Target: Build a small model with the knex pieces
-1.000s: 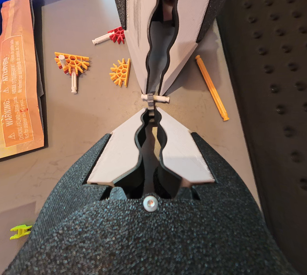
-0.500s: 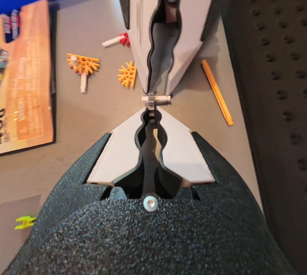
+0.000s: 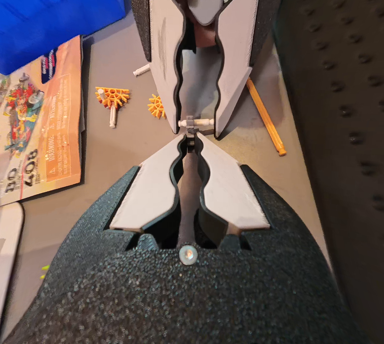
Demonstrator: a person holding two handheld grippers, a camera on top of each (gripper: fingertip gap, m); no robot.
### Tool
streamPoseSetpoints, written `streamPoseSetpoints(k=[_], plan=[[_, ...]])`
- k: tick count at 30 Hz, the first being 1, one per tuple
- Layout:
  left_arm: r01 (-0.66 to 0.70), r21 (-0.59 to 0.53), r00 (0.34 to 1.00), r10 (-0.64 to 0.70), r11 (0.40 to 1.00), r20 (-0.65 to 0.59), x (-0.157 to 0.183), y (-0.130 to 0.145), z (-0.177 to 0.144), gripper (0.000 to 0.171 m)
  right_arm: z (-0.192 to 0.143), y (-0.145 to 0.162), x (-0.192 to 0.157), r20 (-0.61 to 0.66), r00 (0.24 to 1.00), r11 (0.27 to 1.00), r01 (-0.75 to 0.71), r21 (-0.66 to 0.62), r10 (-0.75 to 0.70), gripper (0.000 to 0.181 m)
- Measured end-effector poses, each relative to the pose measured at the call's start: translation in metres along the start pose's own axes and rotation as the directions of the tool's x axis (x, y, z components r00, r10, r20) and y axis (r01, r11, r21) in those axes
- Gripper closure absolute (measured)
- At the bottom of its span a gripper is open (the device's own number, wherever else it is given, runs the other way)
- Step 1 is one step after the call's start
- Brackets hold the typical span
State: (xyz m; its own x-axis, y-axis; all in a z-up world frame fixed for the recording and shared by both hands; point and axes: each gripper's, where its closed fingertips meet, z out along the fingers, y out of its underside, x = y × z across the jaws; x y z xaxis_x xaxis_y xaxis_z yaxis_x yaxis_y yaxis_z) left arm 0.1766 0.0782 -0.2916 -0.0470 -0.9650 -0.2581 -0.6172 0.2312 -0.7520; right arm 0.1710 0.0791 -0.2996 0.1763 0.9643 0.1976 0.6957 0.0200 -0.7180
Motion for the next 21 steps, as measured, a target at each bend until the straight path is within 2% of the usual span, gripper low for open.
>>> streamPoseSetpoints(k=[4,8,14,18,21], plan=[[0.077,-0.062,0.996,-0.079,0.995,-0.032,-0.005,0.007,0.004,0.166,-0.008,0.005,0.012,-0.030,0.999,0.999,-0.033,-0.030,0.032,0.136],[0.072,-0.102,0.997,-0.075,0.992,-0.020,-0.005,0.011,0.008,0.165,-0.035,0.008,0.025,-0.083,0.993,0.997,-0.082,-0.001,0.082,0.135],[0.118,-0.104,0.993,-0.119,0.988,-0.006,-0.011,0.013,0.005,0.150,-0.068,0.022,0.040,-0.176,0.973,0.988,-0.156,-0.008,0.153,0.133],[0.110,-0.106,0.994,-0.110,0.988,-0.001,-0.011,0.016,0.001,0.147,-0.068,0.035,0.064,-0.275,0.934,0.969,-0.245,-0.034,0.227,0.133],[0.112,-0.103,0.994,-0.113,0.988,-0.009,-0.009,0.018,-0.003,0.144,-0.058,0.043,0.078,-0.303,0.919,0.954,-0.288,-0.080,0.252,0.133]])
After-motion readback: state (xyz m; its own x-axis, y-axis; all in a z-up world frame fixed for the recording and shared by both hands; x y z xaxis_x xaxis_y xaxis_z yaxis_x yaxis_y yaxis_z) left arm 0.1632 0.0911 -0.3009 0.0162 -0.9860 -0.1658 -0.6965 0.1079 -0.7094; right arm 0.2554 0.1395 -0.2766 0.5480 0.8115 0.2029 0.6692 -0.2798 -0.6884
